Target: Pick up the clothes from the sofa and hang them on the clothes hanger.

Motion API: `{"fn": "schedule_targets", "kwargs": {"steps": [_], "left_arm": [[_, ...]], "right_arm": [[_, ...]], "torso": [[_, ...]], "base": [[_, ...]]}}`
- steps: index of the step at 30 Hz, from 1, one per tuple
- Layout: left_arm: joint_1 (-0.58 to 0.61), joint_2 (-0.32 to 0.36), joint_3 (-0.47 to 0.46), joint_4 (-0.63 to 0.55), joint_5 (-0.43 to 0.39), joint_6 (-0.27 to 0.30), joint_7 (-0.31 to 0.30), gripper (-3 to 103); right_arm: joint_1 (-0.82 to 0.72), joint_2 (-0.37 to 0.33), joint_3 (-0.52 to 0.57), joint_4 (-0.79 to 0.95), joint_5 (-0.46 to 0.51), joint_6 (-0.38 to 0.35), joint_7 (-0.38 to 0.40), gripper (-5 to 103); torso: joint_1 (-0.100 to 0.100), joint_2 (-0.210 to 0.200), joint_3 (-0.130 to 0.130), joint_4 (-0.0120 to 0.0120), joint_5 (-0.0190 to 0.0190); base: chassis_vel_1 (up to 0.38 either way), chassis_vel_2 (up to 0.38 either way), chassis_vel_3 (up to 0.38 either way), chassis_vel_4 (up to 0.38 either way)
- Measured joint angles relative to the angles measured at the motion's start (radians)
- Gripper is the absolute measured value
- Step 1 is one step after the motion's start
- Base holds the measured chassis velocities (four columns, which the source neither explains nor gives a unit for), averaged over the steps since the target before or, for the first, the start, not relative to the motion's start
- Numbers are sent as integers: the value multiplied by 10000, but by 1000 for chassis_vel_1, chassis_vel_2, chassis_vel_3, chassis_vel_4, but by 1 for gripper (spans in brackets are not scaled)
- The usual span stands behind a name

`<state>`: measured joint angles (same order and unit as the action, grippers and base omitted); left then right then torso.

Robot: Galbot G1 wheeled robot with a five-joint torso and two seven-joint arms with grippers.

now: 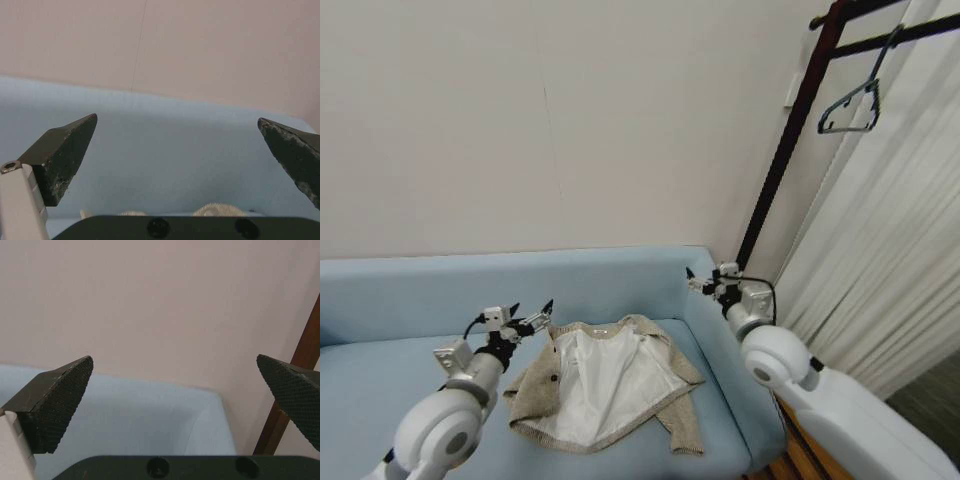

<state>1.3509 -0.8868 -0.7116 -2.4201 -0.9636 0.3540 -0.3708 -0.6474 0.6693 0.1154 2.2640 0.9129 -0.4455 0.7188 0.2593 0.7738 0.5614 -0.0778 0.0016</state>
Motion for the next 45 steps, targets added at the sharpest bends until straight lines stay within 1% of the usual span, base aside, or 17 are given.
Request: {"fn": "schedule_targets", "kwargs": {"steps": [3,4,7,9,11,14,16,17,19,23,27,31,34,36,39,42,45], "left_arm": [[-14,184,-344,-418,-43,173,94,100],[-70,285,-438,-597,-113,225,136,100],[-118,350,-470,-660,-173,246,174,100],[-231,470,-482,-665,-250,252,214,100],[-275,499,-477,-639,-265,255,230,100],[-506,619,-337,-467,-302,294,276,100],[-777,723,-86,-291,-305,348,289,100],[-777,723,-86,-291,-305,348,289,100],[-1041,791,198,-128,-305,404,290,100],[-1314,858,522,90,-305,487,290,100],[-1757,936,994,417,-290,521,292,100],[-2135,943,1406,587,-259,544,290,100],[-2411,927,1676,677,-250,586,289,100],[-2628,856,1870,785,-236,610,286,100],[-2753,799,1989,871,-219,627,287,100],[-2896,663,2239,1044,-55,634,297,100],[-2982,566,2417,1095,30,633,311,100]], "right_arm": [[1029,-327,12,192,591,-196,334,100],[2023,-582,-59,39,911,-257,406,100],[2793,-752,-143,-179,1071,-292,403,100],[4441,-1042,-347,-698,1547,-474,363,100],[4731,-1080,-396,-804,1654,-524,351,100],[6156,-1267,-641,-1420,2070,-805,207,100],[7020,-1454,-678,-1822,2301,-995,-152,100],[7020,-1454,-678,-1822,2301,-995,-152,100],[7539,-1572,-679,-2316,2264,-1044,-676,100],[8305,-1511,-903,-3087,2148,-1115,-1075,100],[9644,-989,-1726,-4523,2140,-1393,-1178,100],[10650,-474,-2433,-5646,2126,-1715,-910,100],[11463,-166,-3010,-6404,2304,-2010,-401,100],[12116,16,-3585,-7105,2601,-2236,249,100],[12447,55,-3965,-7440,2800,-2305,582,100],[13143,143,-4759,-8160,3635,-2351,1286,100],[13684,289,-5228,-8723,4184,-2359,1653,100]], "torso": [[0,0,1,-1,0],[0,0,0,-1,1],[1,-1,1,-1,1],[0,0,0,0,-5],[1,0,0,-1,-4],[1,0,1,2,-2],[1,0,0,-2,-3],[1,0,0,-2,-3],[0,0,1,-3,1],[0,0,0,-5,3],[1,-1,1,1,1],[2,-2,3,5,-2],[2,-2,2,-1,-1],[1,-2,1,-1,-2],[2,-2,1,-1,-1],[1,-3,2,-3,2],[2,-3,1,-2,1]], "base": [[0,0,0,0],[0,0,0,0],[0,0,0,0],[0,0,0,0],[0,0,0,0],[0,0,0,0],[0,0,0,0],[0,0,0,0],[0,0,0,0],[0,0,0,0],[0,0,0,0],[0,0,0,0],[0,0,0,0],[0,0,0,0],[0,0,0,0],[0,0,0,0],[0,0,0,0]]}}
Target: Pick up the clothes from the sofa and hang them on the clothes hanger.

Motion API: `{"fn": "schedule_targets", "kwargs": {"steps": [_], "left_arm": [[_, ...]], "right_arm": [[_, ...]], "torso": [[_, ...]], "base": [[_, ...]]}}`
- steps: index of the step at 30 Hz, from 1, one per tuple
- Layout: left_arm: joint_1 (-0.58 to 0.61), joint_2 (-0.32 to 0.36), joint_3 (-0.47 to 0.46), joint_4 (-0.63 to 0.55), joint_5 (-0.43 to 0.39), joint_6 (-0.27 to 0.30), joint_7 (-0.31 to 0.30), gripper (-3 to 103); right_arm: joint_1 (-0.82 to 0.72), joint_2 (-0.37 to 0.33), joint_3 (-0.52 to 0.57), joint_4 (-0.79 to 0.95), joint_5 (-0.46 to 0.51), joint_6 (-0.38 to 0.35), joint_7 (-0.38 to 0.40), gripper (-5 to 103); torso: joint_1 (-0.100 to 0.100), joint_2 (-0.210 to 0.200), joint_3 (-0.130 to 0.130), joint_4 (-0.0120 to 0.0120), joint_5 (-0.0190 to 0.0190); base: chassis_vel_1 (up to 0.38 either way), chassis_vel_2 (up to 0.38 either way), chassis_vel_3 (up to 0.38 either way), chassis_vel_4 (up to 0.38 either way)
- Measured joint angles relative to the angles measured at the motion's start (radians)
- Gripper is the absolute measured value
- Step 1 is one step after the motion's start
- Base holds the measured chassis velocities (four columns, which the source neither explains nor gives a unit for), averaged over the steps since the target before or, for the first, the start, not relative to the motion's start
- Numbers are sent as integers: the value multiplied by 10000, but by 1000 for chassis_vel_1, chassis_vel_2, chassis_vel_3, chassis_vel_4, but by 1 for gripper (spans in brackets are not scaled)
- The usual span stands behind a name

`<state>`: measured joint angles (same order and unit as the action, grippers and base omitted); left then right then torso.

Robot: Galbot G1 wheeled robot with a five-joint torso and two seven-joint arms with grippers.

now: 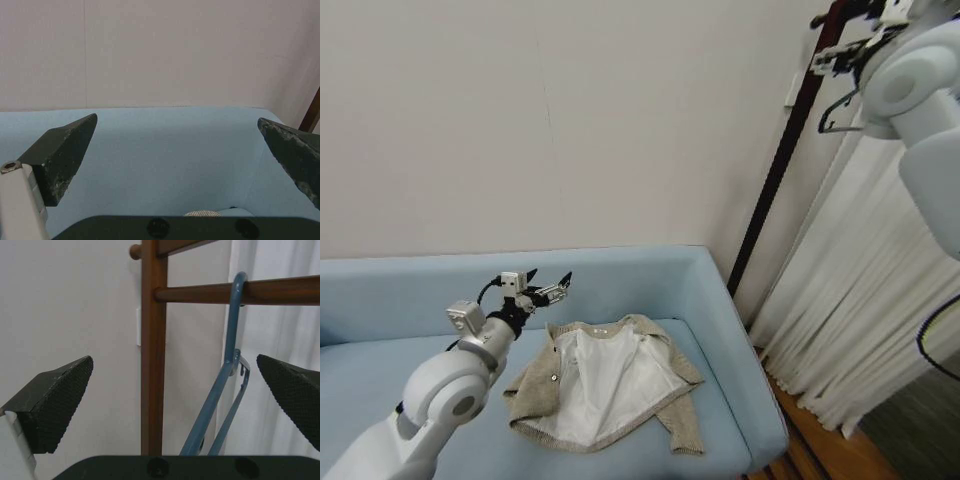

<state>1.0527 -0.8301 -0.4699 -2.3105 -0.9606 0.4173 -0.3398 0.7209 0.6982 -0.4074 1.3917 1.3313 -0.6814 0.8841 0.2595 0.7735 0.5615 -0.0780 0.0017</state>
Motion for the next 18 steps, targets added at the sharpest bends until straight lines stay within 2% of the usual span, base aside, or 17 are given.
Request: {"fn": "schedule_targets", "kwargs": {"steps": [2,3,5,8,10,18], "left_arm": [[-107,-110,158,14,37,-5,34,100],[-107,-110,158,14,37,-5,34,100],[-245,-217,273,57,45,-10,116,100],[-290,-259,308,71,46,-12,138,100],[-333,-360,360,81,47,-18,214,100],[-279,-522,342,77,88,-64,333,100]], "right_arm": [[742,226,-737,-675,764,13,411,100],[742,226,-737,-675,764,13,411,100],[1341,502,-1356,-1285,1667,25,947,100],[1524,607,-1594,-1473,1981,38,1156,100],[1867,851,-2092,-1986,2528,86,1558,100],[2138,1158,-2616,-2806,3060,343,2021,100]], "torso": [[-1,1,-1,-1,-2],[-1,1,-1,-1,-2],[-1,1,-1,1,-4],[-1,1,-1,1,-4],[0,1,-1,2,-3],[-1,2,0,1,-3]], "base": [[0,0,0,0],[0,0,0,0],[0,0,0,0],[0,0,0,0],[0,0,0,0],[0,0,0,0]]}}
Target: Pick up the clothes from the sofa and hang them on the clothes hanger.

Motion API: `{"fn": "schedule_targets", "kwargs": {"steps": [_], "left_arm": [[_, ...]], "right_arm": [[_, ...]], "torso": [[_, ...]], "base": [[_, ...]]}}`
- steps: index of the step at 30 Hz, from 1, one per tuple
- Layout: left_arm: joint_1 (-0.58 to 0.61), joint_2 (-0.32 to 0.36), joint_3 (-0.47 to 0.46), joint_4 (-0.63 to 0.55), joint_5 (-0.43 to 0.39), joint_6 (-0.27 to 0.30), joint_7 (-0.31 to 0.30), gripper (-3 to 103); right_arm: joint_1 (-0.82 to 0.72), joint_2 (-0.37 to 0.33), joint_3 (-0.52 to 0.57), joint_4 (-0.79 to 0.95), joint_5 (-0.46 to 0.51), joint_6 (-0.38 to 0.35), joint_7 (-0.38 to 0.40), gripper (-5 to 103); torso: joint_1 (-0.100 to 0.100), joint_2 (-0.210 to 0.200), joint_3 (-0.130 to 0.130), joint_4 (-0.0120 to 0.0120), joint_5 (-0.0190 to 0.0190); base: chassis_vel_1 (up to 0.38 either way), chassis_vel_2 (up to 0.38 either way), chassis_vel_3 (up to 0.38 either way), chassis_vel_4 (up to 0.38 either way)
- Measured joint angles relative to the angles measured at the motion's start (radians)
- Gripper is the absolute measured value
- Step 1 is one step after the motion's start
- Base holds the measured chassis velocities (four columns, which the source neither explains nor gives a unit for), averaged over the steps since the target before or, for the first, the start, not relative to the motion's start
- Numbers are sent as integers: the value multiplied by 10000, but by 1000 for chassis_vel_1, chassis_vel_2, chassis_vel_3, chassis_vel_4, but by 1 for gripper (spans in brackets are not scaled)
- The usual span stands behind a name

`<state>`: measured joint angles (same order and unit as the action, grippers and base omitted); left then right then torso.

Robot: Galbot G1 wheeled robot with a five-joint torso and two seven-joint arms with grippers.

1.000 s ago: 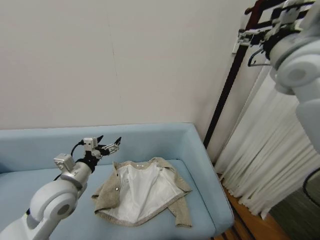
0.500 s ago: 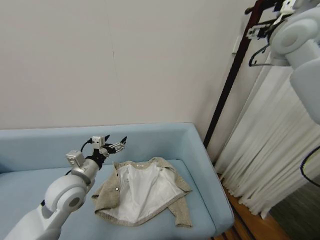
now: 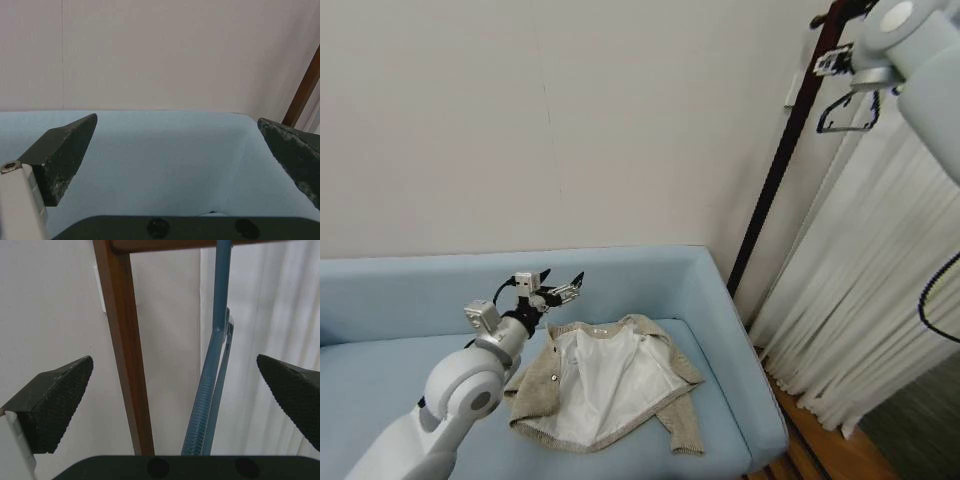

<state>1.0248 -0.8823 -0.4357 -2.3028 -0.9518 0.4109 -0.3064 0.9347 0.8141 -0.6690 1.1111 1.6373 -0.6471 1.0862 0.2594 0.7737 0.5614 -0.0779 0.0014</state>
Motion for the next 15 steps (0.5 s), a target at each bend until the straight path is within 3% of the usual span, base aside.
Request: {"fn": "schedule_targets", "kwargs": {"steps": [8,11,15], "left_arm": [[52,-61,-77,-37,41,-32,49,100],[64,-71,-89,-92,42,-36,49,100],[53,-70,-90,-107,42,-36,49,100]], "right_arm": [[-162,119,-74,-357,117,213,283,101],[-205,71,-132,-416,68,242,280,86],[-224,23,-194,-502,-15,243,230,75]], "torso": [[1,0,0,1,1],[0,0,-1,0,1],[-1,0,-1,-1,1]], "base": [[0,0,0,0],[0,0,0,0],[0,0,0,0]]}}
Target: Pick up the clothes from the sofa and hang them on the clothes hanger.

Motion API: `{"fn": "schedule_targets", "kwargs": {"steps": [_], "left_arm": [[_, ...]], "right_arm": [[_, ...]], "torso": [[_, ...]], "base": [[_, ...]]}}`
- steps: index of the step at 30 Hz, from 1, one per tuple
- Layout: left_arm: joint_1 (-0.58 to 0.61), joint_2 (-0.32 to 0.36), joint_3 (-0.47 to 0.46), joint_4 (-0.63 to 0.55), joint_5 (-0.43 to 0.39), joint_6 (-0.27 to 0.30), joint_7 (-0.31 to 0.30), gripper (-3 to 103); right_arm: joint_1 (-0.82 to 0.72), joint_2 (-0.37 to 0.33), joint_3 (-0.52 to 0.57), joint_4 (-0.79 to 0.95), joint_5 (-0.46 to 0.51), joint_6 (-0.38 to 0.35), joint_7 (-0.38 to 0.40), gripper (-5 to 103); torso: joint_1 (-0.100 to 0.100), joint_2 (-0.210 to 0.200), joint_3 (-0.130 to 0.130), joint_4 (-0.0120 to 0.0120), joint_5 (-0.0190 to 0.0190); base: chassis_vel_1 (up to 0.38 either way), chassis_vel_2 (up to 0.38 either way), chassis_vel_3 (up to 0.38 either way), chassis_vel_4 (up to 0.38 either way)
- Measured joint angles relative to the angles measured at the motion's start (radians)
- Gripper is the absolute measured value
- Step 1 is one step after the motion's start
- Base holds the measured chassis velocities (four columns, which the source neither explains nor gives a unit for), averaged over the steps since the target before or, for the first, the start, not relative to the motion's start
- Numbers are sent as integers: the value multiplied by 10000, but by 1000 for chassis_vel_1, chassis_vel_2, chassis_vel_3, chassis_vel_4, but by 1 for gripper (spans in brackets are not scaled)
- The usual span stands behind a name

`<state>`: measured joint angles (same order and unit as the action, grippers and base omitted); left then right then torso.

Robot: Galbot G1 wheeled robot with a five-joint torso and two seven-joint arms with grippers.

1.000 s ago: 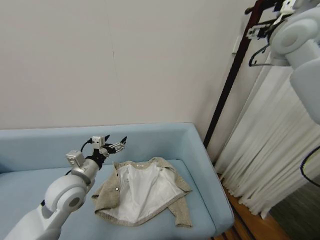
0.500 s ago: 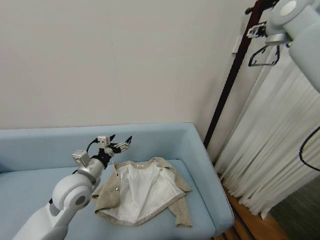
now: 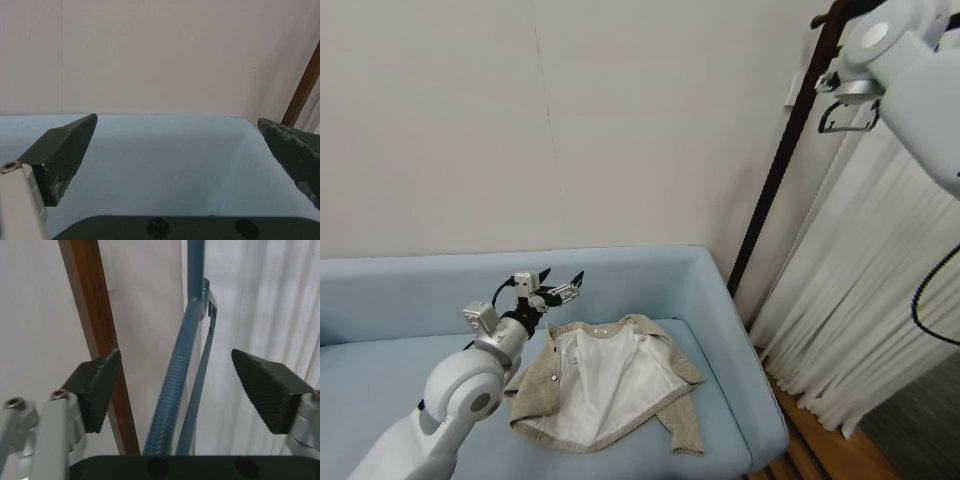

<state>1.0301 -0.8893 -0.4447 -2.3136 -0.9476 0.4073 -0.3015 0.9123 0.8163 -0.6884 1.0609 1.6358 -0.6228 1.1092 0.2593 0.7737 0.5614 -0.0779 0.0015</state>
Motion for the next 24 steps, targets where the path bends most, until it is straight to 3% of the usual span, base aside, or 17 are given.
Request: {"fn": "schedule_targets", "kwargs": {"steps": [3,5,10,12,16,24], "left_arm": [[-54,31,1,-6,0,-2,0,100],[-60,39,2,-6,0,-1,-1,100],[-167,109,2,105,21,-39,88,100],[-190,115,8,121,22,-40,99,100],[-245,97,61,156,25,-41,128,100],[-117,58,23,131,58,-98,144,100]], "right_arm": [[-69,-64,-34,-66,-104,9,-59,58],[-89,-85,-34,-56,-128,10,-76,58],[-172,-295,-39,202,-310,39,-183,32],[-181,-328,-45,263,-363,58,-200,32],[-110,-521,-366,468,-1023,157,-593,10],[6,-563,-521,502,-1417,192,-824,8]], "torso": [[0,0,0,0,1],[0,0,0,0,0],[0,0,0,0,0],[0,0,0,0,0],[0,0,0,0,1],[0,0,0,2,0]], "base": [[0,0,0,0],[0,0,0,0],[0,0,0,0],[0,0,0,0],[0,0,0,0],[0,0,0,0]]}}
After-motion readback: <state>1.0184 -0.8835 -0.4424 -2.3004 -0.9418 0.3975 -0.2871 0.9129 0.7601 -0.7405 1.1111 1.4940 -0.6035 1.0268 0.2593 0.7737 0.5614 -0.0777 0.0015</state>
